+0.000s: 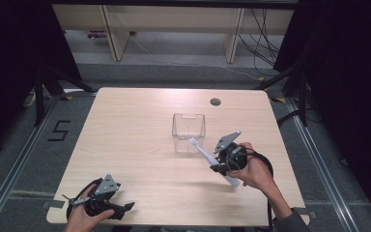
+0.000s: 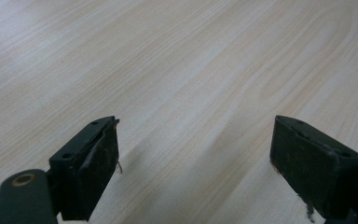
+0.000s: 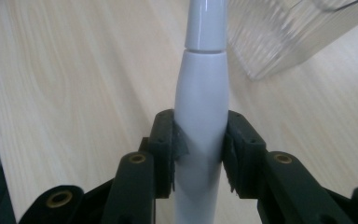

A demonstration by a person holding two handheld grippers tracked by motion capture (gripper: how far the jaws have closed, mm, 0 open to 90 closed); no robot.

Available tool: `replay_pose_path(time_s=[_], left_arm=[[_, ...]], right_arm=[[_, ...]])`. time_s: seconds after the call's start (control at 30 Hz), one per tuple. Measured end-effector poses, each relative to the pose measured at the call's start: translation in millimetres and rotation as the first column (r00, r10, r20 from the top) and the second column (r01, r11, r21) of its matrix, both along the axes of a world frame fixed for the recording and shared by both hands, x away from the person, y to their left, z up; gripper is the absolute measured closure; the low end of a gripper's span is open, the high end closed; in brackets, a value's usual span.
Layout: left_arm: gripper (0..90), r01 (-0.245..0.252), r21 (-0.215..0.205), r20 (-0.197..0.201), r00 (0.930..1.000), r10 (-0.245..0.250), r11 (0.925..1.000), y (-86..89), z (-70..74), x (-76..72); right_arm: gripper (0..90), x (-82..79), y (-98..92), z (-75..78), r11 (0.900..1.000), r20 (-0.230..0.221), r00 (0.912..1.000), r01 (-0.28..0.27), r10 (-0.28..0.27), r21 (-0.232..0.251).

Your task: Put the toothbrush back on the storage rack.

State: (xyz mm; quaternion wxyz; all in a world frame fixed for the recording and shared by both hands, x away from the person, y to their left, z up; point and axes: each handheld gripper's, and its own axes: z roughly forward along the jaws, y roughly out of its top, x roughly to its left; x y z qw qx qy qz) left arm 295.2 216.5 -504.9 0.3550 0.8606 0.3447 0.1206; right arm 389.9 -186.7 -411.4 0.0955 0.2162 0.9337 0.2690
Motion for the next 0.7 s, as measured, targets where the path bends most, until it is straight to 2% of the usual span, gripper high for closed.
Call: replay_pose_path(time_s=[0.03, 0.07, 0.13, 0.2, 0.23, 0.27, 0.3, 0.33, 0.37, 0.4, 0.47, 0.53, 0.6, 0.7], left_arm=[[15.1, 0.0, 0.0, 0.0, 1.0, 0.0, 1.0, 0.0, 0.1, 0.0], [15.0, -0.001, 0.001, 0.0, 1.0, 0.001, 1.0, 0.0, 0.0, 0.0], [15.1, -0.002, -0.003, 0.002, 1.0, 0.002, 1.0, -0.5, -0.1, -0.3], [15.0, -0.002, 0.007, 0.005, 1.0, 0.002, 1.0, 0.3, 0.4, 0.4], [15.0, -0.006, -0.003, 0.0, 1.0, 0.006, 1.0, -0.1, 0.1, 0.2], [15.0, -0.006, -0.003, 0.0, 1.0, 0.006, 1.0, -0.1, 0.1, 0.2], [15.0, -0.004, -0.001, -0.004, 1.0, 0.004, 1.0, 0.2, 0.1, 0.2], [15.0, -0.004, -0.002, -0.003, 1.0, 0.004, 1.0, 0.2, 0.0, 0.1], [15.0, -0.006, 0.001, -0.001, 1.0, 0.006, 1.0, 0.2, 0.2, 0.2], [15.0, -0.006, 0.005, 0.003, 1.0, 0.006, 1.0, 0.3, 0.4, 0.5], [15.0, -0.002, 0.006, 0.009, 1.0, 0.002, 1.0, 0.7, 1.0, -0.1], [15.0, -0.007, 0.002, 0.01, 0.9999, 0.007, 1.0, 1.0, 0.9, -0.1], [15.0, -0.007, 0.004, 0.011, 0.9999, 0.007, 1.0, 0.9, 1.0, 0.6], [15.0, -0.005, 0.005, 0.009, 0.9999, 0.005, 1.0, 0.6, 1.0, 0.2]], right_arm=[[67.0, 1.3, -2.9, 1.4, 1.0, 0.001, 1.0, -0.004, 0.004, 0.022], [67.0, 2.4, -6.2, 1.8, 0.997, 0.022, 0.9996, 0.013, -0.015, 0.075], [67.0, 2.4, -8.6, 2.8, 0.994, 0.017, 0.9992, 0.034, -0.036, 0.106], [67.0, 3.5, -13.1, 3.7, 0.987, 0.023, 0.9981, 0.052, -0.057, 0.151], [67.0, 3.5, -13.6, 2.9, 0.982, 0.018, 0.9973, 0.066, -0.071, 0.177], [67.0, 3.5, -13.6, 2.9, 0.982, 0.018, 0.9973, 0.066, -0.071, 0.177], [67.0, 5.3, -15.1, 2.2, 0.979, 0.043, 0.9964, 0.063, -0.073, 0.192], [67.0, 6.1, -16.8, 3.4, 0.98, 0.027, 0.9967, 0.069, -0.076, 0.186], [67.0, 7.9, -17.3, 2.4, 0.976, 0.044, 0.997, 0.053, -0.064, 0.209], [67.0, 7.5, -18.1, 3.8, 0.975, 0.042, 0.9954, 0.076, -0.086, 0.207], [67.0, 9.8, -19.6, 5.3, 0.972, 0.055, 0.9945, 0.075, -0.089, 0.222], [67.0, 10.6, -20.1, 6.1, 0.97, 0.055, 0.9941, 0.078, -0.093, 0.232], [67.0, 12.8, -20.4, 8.4, 0.966, 0.033, 0.9954, 0.08, -0.091, 0.245], [67.0, 15.0, -20.0, 10.5, 0.965, 0.036, 0.9958, 0.072, -0.084, 0.253]])
